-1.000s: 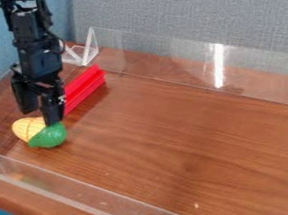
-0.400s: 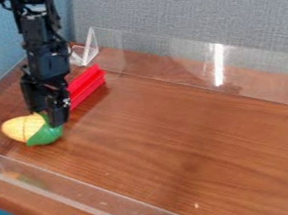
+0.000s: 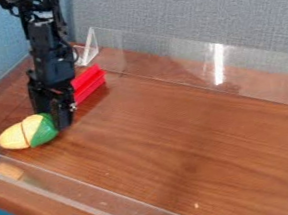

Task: Push the yellow object to the right side of the table

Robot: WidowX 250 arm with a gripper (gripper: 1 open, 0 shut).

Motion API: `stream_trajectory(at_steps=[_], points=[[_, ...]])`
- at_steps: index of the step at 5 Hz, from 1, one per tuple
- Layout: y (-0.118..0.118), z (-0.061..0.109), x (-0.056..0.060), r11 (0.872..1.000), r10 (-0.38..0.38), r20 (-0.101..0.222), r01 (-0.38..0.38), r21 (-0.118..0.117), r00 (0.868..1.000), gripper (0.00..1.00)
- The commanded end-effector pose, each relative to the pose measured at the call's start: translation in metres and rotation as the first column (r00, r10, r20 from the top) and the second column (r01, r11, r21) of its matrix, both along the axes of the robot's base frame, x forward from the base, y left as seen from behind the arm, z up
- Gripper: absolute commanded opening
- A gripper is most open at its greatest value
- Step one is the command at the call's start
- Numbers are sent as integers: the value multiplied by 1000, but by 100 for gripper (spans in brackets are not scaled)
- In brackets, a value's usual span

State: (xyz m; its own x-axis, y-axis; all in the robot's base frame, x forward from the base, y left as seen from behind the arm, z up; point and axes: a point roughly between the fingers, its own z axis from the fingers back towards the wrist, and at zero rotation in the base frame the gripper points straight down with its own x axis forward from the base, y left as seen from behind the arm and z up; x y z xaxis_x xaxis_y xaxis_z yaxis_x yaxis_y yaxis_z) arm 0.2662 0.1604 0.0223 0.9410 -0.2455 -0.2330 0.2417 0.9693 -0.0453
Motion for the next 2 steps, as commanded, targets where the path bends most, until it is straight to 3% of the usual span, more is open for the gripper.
stream_trajectory(at_steps=[1, 2], points=[[-3, 8, 6, 1000, 9, 35, -10, 21, 999, 0], [-8, 12, 5, 999, 28, 47, -29, 28, 999, 0]])
